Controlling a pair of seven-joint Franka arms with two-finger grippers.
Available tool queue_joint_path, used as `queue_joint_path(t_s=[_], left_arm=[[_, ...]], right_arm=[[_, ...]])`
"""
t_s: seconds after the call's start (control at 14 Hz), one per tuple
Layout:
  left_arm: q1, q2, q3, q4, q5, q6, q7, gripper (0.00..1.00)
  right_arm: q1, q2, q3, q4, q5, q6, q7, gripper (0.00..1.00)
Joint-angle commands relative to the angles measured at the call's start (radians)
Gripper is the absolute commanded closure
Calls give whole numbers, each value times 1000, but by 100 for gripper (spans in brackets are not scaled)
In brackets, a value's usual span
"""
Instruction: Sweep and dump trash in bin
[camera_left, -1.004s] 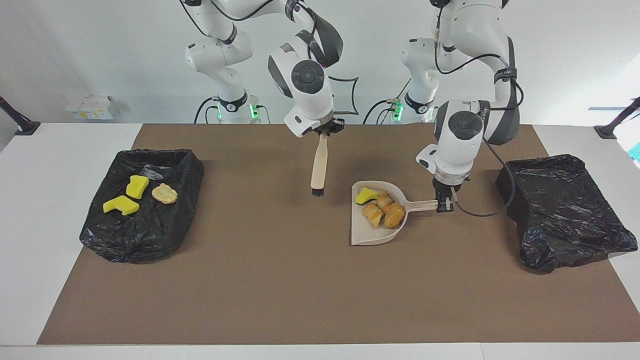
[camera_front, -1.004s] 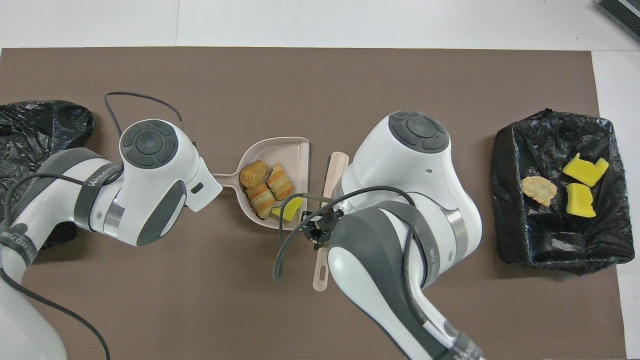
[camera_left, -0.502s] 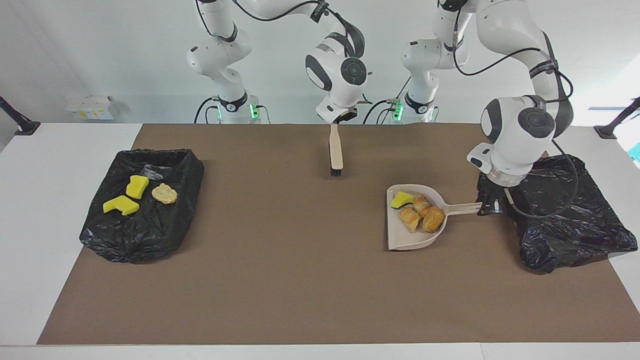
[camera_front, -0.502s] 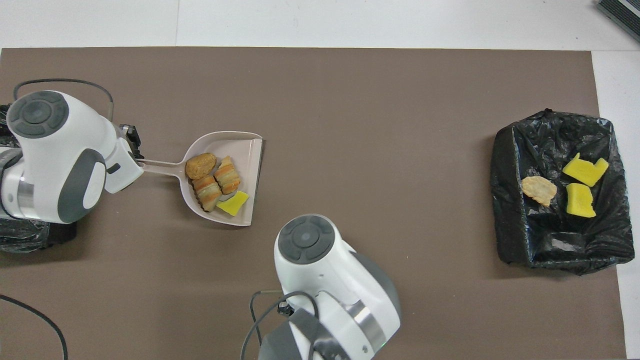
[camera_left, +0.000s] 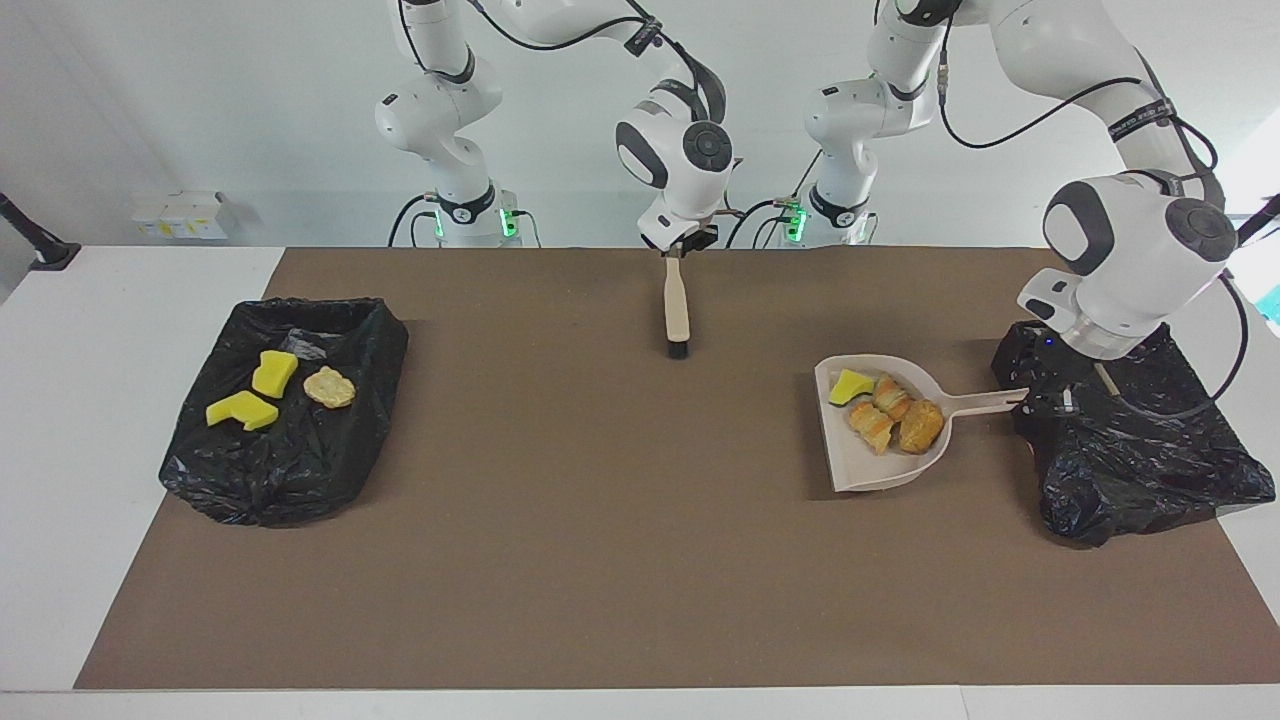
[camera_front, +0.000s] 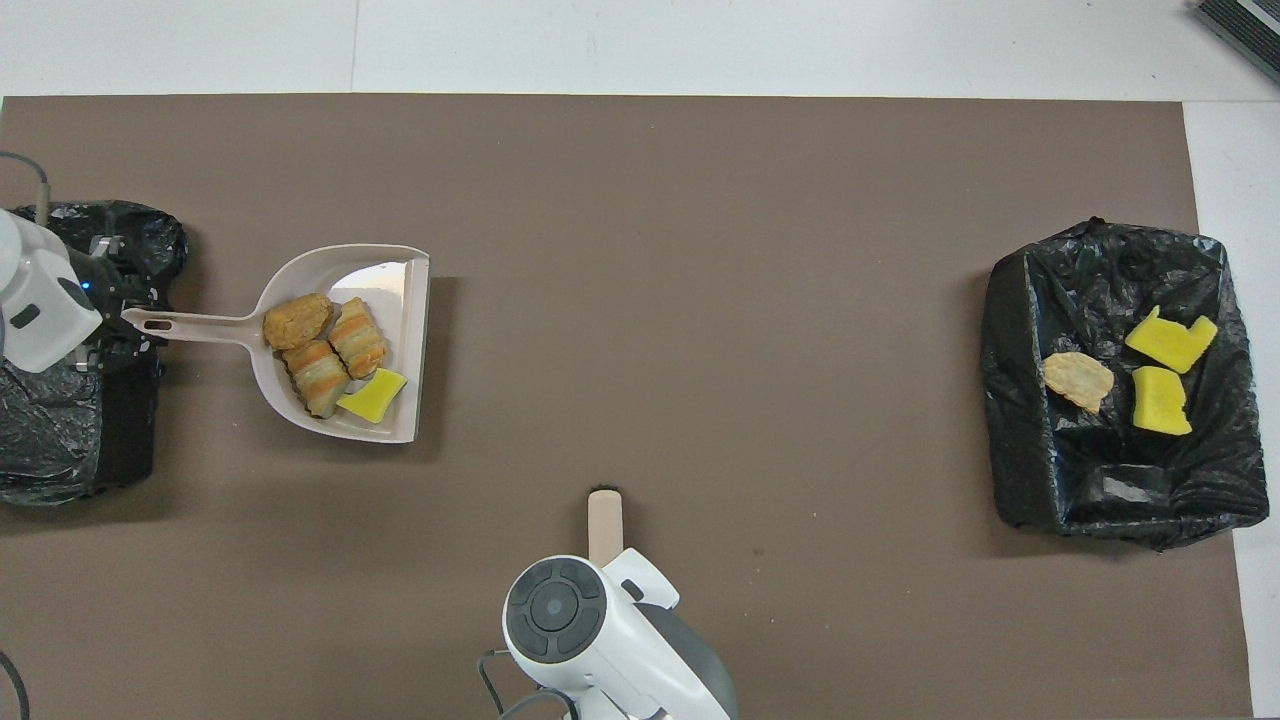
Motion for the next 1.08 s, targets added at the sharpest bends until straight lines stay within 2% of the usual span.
queue_joint_path(t_s=[0.0,0.43,0.65,0.86,1.0], left_arm=[[66,11,-10,127,-56,-118,26,100],[293,51,-16,228,-114,-286,62,100],[384,100,-16,332,-134,-315,141,100],[468,164,-16,475,-142,-384,141,100],[507,171,-16,500,-140,-375,141,100]], right_arm=[[-23,0,0,65,-28,-44,29,0],[-161,-27,-3,231,-41,-219,-29,0],[-250,-54,-6,313,-44,-319,-147,0],[-328,-55,-8,422,-113,-440,-263,0],[-401,-60,-6,487,-121,-497,-380,0]])
